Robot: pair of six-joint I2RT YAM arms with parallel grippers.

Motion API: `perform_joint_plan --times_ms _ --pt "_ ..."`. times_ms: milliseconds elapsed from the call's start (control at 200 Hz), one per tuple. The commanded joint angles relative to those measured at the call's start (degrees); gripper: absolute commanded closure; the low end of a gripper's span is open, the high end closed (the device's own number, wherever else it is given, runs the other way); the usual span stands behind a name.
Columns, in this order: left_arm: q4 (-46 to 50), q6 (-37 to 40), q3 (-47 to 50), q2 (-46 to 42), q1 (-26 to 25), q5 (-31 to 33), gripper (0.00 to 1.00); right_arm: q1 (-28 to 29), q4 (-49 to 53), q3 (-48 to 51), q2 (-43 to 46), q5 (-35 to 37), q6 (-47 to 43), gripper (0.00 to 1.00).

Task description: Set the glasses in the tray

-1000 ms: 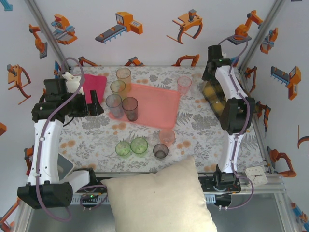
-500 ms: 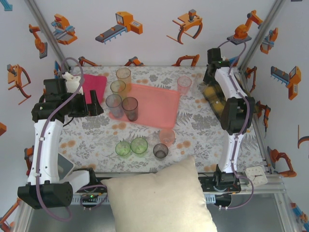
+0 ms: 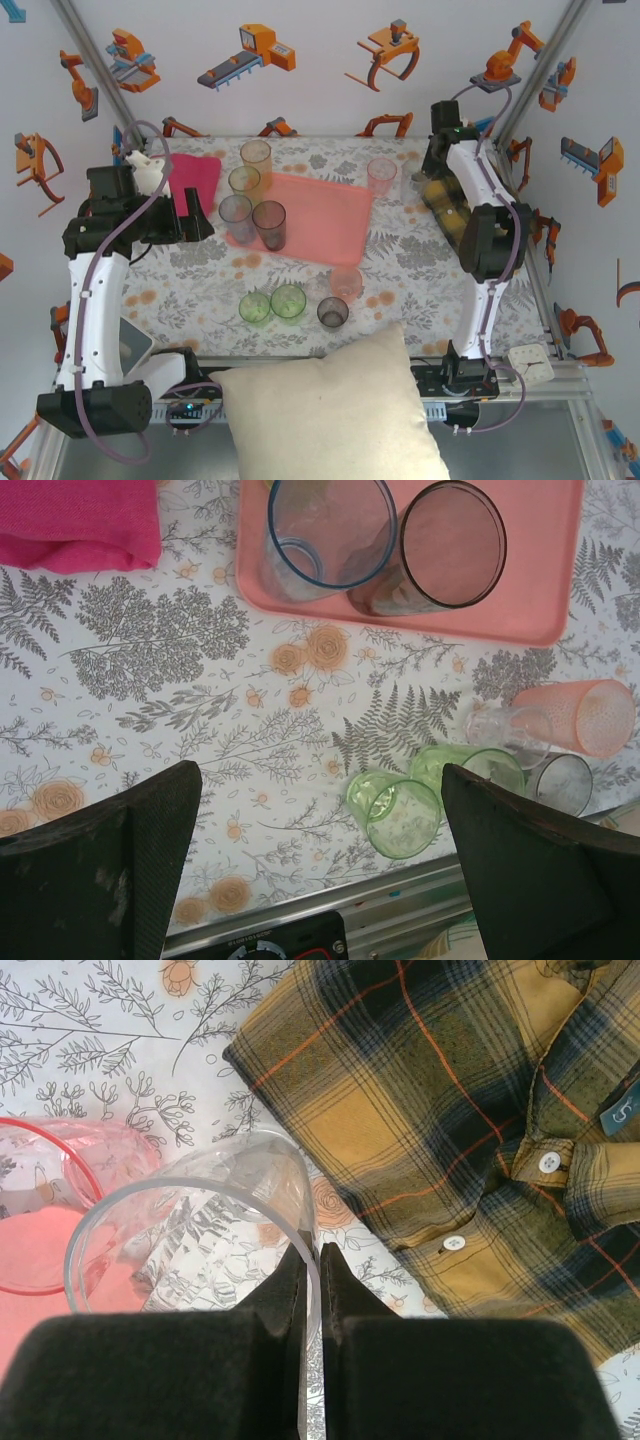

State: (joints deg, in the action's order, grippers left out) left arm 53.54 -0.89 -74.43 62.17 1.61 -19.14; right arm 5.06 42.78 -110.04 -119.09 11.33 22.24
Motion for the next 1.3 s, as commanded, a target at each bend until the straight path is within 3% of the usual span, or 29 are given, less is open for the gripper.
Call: perform_joint_plan --times_ms 0,406,771,981,1292 --pt "-0.4 -0.4 0.8 -1.5 0.5 -1.3 0.03 -0.3 0.1 0.9 4.6 -0.5 -0.6 0.98" --pt "-1.4 -1.2 2.1 -2.5 1.4 -0.9 0.03 0.0 0.3 8.4 15.0 -0.6 -0.6 0.99" --pt "-2.0 -2.2 1.8 -1.7 1.7 -2.8 0.03 7.3 4.9 8.7 22.2 2.3 -2.1 0.99" --pt "-1.8 -2.2 1.8 -1.6 1.7 -4.3 0.03 16.0 6.2 3.4 19.1 4.0 -0.7 0.99" --pt "-1.4 -2.3 1.4 -1.5 1.7 -5.3 0.03 26.6 8.1 -12.6 5.9 4.5 1.6 0.99"
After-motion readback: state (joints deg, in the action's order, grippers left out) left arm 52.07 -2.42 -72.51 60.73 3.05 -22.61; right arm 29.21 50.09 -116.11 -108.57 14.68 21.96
